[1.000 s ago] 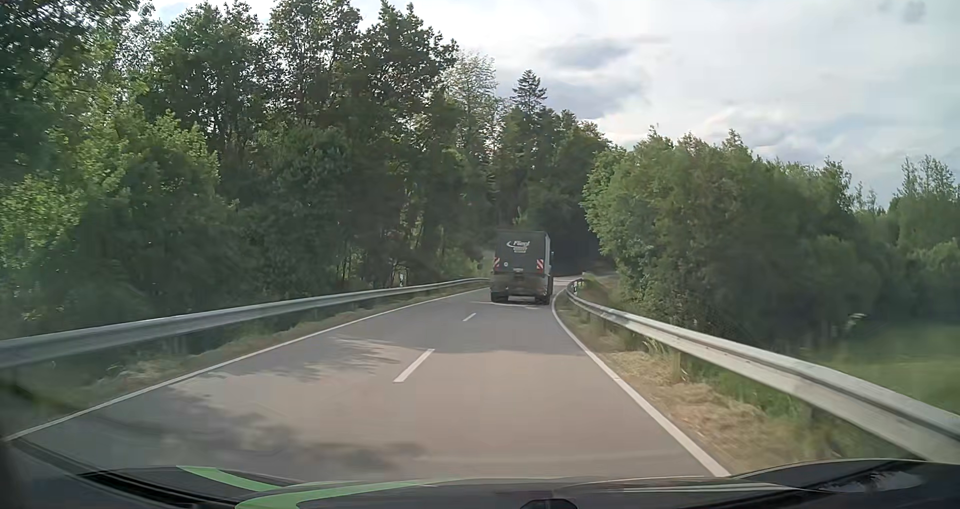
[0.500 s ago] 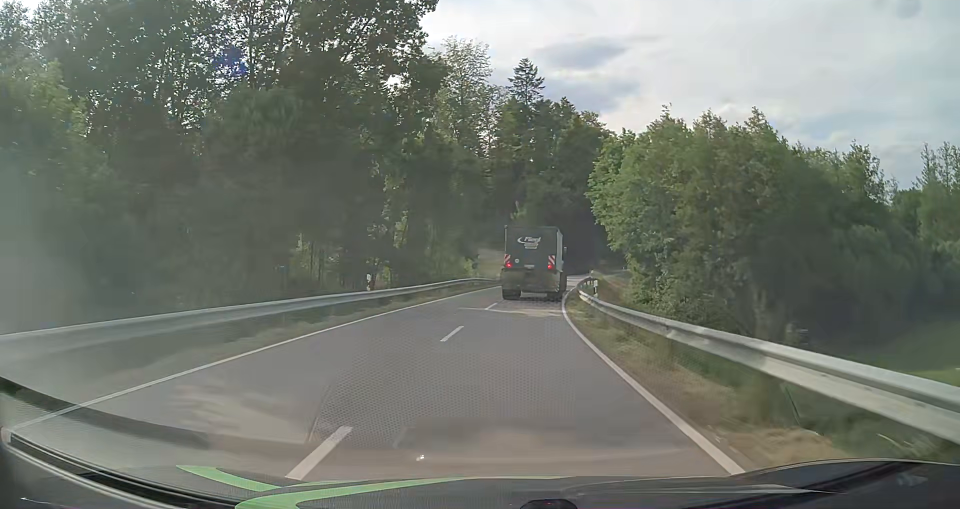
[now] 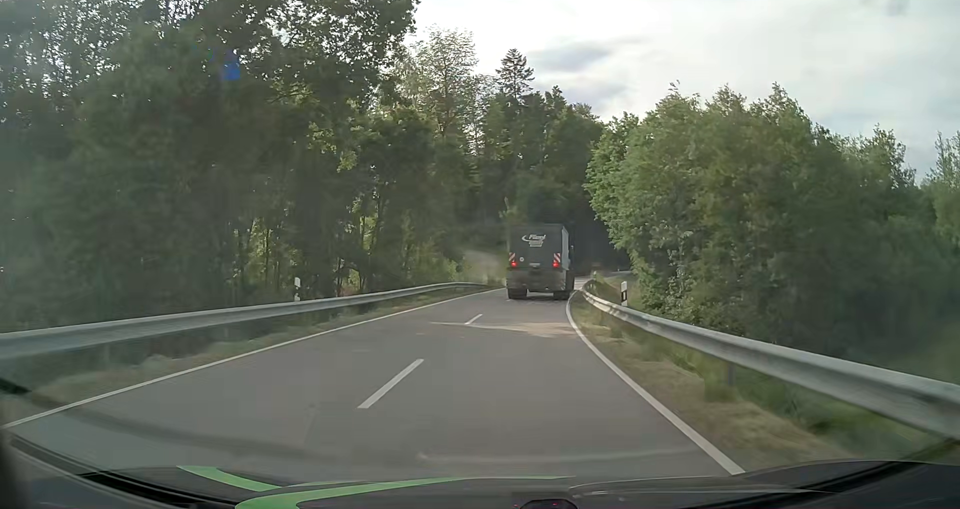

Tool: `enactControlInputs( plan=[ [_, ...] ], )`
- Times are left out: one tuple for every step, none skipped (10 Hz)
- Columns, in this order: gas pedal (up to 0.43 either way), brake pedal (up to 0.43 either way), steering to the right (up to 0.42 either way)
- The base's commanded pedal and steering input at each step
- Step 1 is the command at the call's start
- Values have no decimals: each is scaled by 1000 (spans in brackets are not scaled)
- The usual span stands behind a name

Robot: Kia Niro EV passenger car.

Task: Follow the waypoints while adhering to traffic rules and regulations

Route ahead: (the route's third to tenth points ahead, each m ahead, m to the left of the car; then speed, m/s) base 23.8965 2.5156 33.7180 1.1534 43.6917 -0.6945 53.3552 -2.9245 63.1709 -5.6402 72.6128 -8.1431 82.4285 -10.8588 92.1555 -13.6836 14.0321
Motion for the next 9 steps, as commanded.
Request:
enactControlInputs(
  plan=[
    [67, 0, 14],
    [67, 0, 13],
    [39, 0, 13],
    [28, 0, 14],
    [28, 0, 14],
    [0, 0, 14],
    [0, 0, 15],
    [0, 0, 16],
    [0, 0, 19]
  ],
)
